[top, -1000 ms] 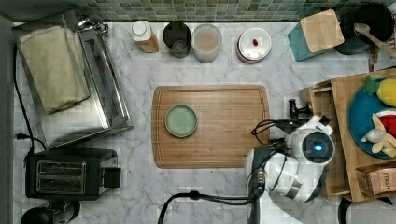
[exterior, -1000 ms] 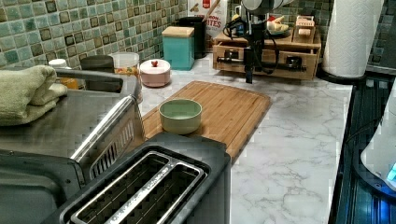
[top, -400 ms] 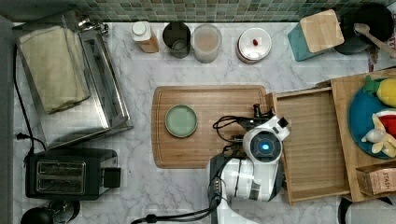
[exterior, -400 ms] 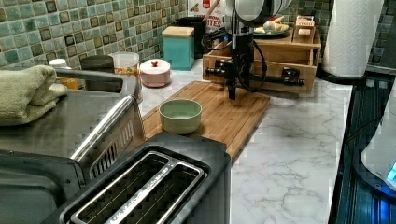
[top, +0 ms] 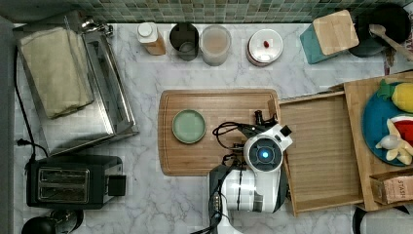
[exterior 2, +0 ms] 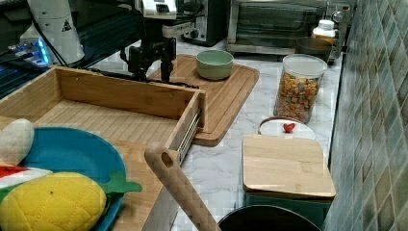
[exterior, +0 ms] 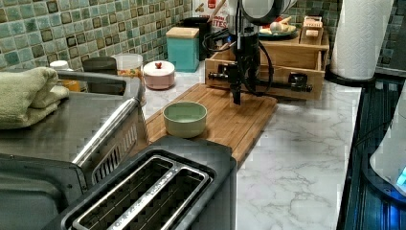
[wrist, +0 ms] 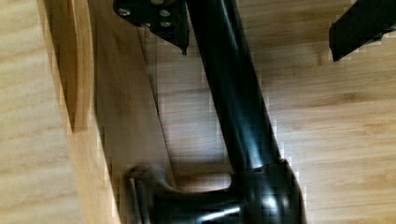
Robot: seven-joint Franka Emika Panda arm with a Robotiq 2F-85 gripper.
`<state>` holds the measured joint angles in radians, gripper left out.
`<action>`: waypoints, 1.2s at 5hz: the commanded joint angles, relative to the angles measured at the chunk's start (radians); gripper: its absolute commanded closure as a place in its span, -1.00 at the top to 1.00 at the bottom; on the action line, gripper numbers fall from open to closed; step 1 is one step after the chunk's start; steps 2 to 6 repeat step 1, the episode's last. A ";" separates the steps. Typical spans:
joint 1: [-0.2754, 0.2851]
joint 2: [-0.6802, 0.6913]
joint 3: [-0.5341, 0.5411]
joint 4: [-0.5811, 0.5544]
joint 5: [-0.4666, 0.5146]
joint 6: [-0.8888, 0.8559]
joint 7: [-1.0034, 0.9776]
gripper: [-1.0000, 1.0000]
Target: Open the drawer.
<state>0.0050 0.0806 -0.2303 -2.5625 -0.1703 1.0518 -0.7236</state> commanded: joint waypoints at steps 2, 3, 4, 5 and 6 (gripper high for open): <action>0.165 -0.092 0.133 -0.088 -0.001 -0.034 0.144 1.00; 0.165 -0.092 0.133 -0.088 -0.001 -0.034 0.144 1.00; 0.165 -0.092 0.133 -0.088 -0.001 -0.034 0.144 1.00; 0.165 -0.092 0.133 -0.088 -0.001 -0.034 0.144 1.00; 0.165 -0.092 0.133 -0.088 -0.001 -0.034 0.144 1.00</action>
